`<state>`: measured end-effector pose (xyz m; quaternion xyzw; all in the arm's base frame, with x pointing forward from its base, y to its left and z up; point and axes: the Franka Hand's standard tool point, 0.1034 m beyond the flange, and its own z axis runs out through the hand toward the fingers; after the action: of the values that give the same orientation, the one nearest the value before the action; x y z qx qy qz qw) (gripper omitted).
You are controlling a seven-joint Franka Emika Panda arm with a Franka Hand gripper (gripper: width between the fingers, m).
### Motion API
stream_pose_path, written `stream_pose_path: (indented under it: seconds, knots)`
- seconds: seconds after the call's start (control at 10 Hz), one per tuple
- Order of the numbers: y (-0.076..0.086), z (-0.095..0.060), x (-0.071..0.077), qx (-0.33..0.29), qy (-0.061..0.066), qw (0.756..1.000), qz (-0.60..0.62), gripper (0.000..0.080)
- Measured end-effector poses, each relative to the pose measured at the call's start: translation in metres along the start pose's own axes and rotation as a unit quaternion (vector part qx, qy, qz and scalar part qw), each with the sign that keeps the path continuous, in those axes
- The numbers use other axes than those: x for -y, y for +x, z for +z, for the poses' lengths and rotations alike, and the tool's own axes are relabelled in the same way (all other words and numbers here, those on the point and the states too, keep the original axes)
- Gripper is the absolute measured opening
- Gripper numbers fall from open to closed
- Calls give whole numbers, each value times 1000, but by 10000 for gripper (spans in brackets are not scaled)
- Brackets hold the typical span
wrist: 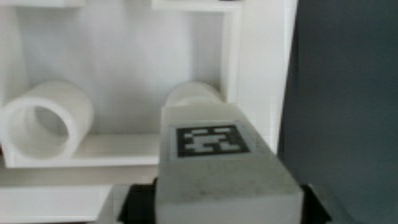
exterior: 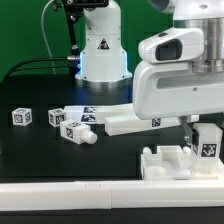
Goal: Assemble chair
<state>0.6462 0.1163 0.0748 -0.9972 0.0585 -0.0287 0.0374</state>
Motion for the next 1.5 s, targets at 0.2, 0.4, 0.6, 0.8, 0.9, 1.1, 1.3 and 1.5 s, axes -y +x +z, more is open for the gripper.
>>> stream_pose_path:
  seconds: [0.2, 0.4, 0.6, 0.8, 0.9, 1.1, 1.3, 1.5]
  knots:
    - [2, 1, -1, -7, -1, 992, 123, 289]
    - [2, 2, 0, -13, 1, 950, 311, 289]
    - [5, 1, 0, -9, 26, 907, 420, 289]
    - [4, 1, 0, -8, 26, 904, 426, 289]
    - [4, 1, 0, -5, 21, 928, 372, 370]
    - [4, -2, 4, -1, 20, 980, 200, 623]
    - [4, -2, 5, -2, 20, 991, 129, 642]
    - [5, -2, 4, -5, 18, 999, 46, 647]
